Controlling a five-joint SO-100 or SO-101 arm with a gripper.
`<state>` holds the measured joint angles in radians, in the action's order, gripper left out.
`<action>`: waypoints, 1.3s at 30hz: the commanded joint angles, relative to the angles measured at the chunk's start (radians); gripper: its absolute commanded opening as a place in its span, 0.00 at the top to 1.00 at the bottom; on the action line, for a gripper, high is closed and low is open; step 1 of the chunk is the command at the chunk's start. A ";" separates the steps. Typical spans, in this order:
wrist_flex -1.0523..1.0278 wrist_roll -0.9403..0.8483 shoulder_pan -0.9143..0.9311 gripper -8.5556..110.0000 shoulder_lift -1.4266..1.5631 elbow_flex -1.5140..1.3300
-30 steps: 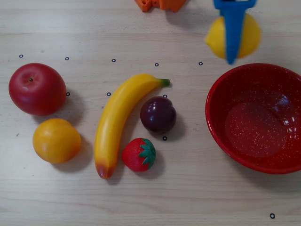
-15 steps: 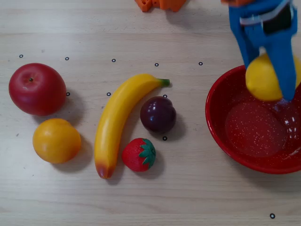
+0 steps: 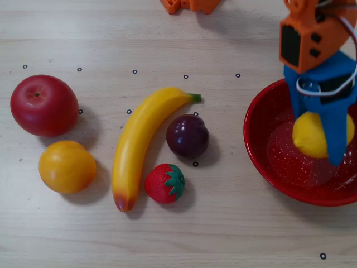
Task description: Put the lemon in the red bowl.
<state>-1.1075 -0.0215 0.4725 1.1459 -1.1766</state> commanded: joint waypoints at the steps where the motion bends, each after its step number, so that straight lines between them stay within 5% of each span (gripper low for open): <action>1: -0.008 -0.029 0.031 0.93 0.044 0.135; 7: -0.023 -0.035 0.035 0.89 -0.028 0.179; 15: -0.081 -0.021 0.044 0.61 -0.046 0.176; 20: -0.143 -0.043 0.051 0.54 -0.021 0.195; 25: -0.175 -0.092 0.051 0.60 0.037 0.229; 31: -0.160 -0.135 0.026 0.93 0.172 0.259; 39: -0.199 -0.127 -0.025 0.93 0.399 0.164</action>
<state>-1.2839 -0.1350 0.4955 1.3929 -1.0308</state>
